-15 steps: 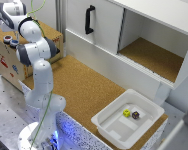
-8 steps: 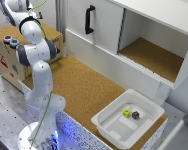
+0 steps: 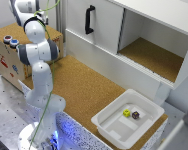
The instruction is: Turn off the blue light lamp
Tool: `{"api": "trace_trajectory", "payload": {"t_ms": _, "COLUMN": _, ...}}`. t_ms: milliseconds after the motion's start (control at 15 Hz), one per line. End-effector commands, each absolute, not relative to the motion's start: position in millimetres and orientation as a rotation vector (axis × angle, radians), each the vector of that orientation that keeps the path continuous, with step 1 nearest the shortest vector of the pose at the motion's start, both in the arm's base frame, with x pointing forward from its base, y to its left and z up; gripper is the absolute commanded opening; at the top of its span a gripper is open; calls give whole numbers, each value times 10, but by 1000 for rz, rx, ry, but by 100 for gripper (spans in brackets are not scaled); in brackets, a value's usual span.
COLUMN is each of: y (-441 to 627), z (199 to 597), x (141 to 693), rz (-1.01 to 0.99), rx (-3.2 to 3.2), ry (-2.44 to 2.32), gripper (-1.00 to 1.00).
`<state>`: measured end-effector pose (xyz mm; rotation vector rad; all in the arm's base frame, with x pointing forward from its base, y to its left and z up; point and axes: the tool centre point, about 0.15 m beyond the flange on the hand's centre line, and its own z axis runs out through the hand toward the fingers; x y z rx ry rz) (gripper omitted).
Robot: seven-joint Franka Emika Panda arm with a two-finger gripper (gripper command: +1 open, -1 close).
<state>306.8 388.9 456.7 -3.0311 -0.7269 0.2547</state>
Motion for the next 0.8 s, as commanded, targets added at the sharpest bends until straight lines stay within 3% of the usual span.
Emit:
{"api": "trace_trajectory", "payload": {"t_ms": 0, "y": 2862, "z": 4126, "x": 2998, "rz": 9, "rx": -2812, "ry": -114, "gripper": 100}}
{"api": "trace_trajectory", "payload": {"t_ms": 333, "y": 2963, "z": 4001, "x": 2878, "rz": -333, "rx": -2875, "ry": 67, "gripper": 100}}
{"api": "trace_trajectory", "payload": {"t_ms": 733, "y": 3165, "z": 3589, "x": 2955, "rz": -172, "rx": -2943, "ry": -69, "gripper": 100}}
